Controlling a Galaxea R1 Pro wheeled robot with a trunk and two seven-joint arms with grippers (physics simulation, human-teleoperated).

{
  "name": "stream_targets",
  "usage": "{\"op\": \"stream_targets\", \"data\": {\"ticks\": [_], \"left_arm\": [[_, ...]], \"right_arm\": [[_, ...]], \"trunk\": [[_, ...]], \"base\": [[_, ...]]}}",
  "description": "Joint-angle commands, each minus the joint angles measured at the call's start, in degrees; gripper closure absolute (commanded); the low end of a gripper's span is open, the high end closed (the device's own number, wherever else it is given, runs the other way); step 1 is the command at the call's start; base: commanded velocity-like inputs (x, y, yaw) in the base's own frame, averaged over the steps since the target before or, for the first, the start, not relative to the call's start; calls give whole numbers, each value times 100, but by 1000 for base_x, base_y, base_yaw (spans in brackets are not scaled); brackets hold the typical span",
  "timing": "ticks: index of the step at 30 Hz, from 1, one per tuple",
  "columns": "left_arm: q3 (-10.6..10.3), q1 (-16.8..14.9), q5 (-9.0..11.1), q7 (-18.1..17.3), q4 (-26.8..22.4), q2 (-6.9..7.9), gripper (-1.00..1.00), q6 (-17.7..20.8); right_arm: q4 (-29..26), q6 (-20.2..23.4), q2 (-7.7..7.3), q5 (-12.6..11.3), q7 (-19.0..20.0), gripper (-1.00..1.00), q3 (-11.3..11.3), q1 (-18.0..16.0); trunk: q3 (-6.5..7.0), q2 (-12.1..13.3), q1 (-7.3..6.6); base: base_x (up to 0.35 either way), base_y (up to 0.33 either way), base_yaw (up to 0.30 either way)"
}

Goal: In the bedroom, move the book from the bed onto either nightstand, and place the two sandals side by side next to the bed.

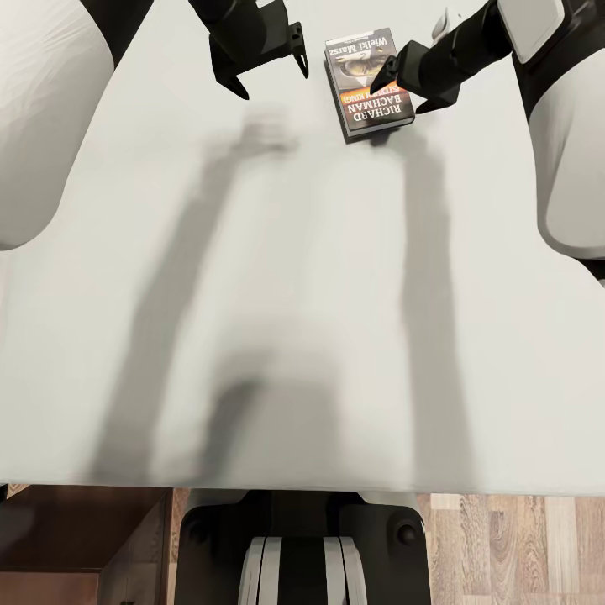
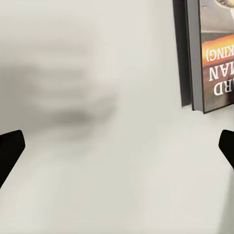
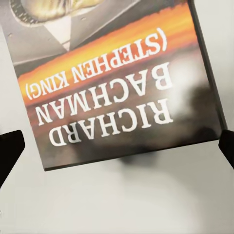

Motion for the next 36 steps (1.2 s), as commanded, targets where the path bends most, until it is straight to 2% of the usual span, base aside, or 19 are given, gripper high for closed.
{"op": "stream_targets", "data": {"ticks": [1, 23, 36], "left_arm": [[-37, -5, 61, 44, -5, 3, -100, 1], [-37, -5, 61, 37, -5, 3, -100, 1], [-37, -5, 61, 29, -5, 3, -100, 1]], "right_arm": [[-8, 22, 6, 34, 22, -100, -30, -2], [-16, 22, 18, 28, 22, -100, -26, -15], [-16, 22, -24, 26, 22, -100, -19, -13]], "trunk": [[-2, -1, 0], [-2, -1, 0], [-2, -1, 0]], "base": [[0, 0, 0], [0, 0, 0], [0, 0, 0]]}}
